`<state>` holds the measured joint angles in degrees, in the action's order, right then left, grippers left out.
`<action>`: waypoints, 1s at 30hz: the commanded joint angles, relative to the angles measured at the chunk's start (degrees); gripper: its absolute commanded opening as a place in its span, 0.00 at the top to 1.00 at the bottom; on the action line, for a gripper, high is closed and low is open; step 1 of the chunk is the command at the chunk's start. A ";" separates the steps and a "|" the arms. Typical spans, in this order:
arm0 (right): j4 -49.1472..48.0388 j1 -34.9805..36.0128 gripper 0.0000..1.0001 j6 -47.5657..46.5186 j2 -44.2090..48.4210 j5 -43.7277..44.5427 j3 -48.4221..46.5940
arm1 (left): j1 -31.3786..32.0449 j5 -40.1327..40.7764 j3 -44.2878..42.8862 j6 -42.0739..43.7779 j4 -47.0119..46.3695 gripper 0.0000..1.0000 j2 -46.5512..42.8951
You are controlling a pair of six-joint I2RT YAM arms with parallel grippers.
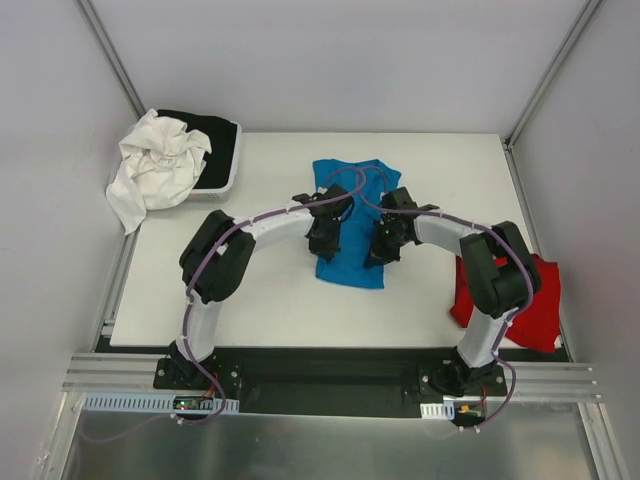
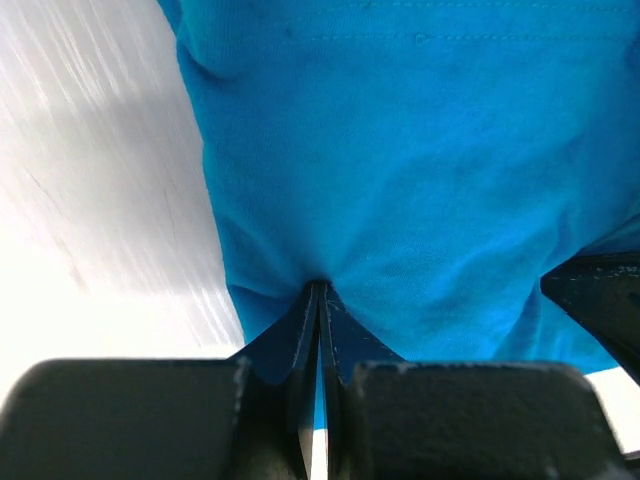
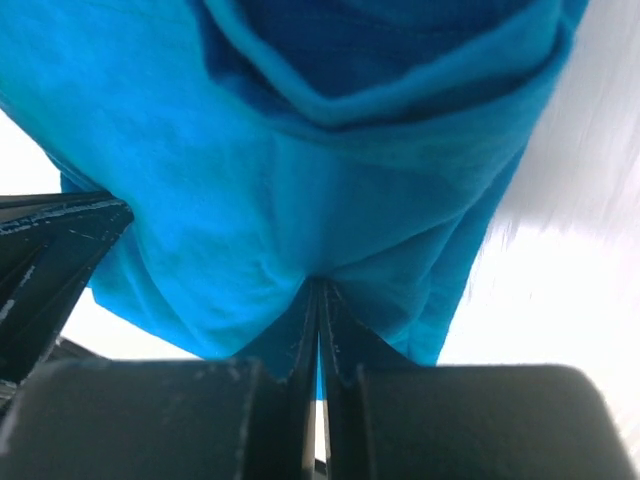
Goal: Fold and stack the t-shirts
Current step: Fold the tshirt
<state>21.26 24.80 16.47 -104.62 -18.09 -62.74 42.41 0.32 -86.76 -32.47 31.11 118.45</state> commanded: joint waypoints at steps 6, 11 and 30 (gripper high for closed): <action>1.86 0.78 0.99 0.58 8.19 0.33 8.86 | 1.62 0.30 8.53 -0.75 3.25 1.00 -5.33; 3.44 1.66 0.99 0.49 10.40 0.68 10.36 | 2.50 0.82 10.73 -1.28 3.25 1.00 -7.45; 7.04 3.41 0.99 1.02 17.16 2.79 13.70 | 9.00 1.44 16.10 -5.67 3.16 1.00 -10.79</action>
<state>26.72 27.49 17.15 -90.83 -16.71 -49.71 49.82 1.19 -73.21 -36.77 30.39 108.84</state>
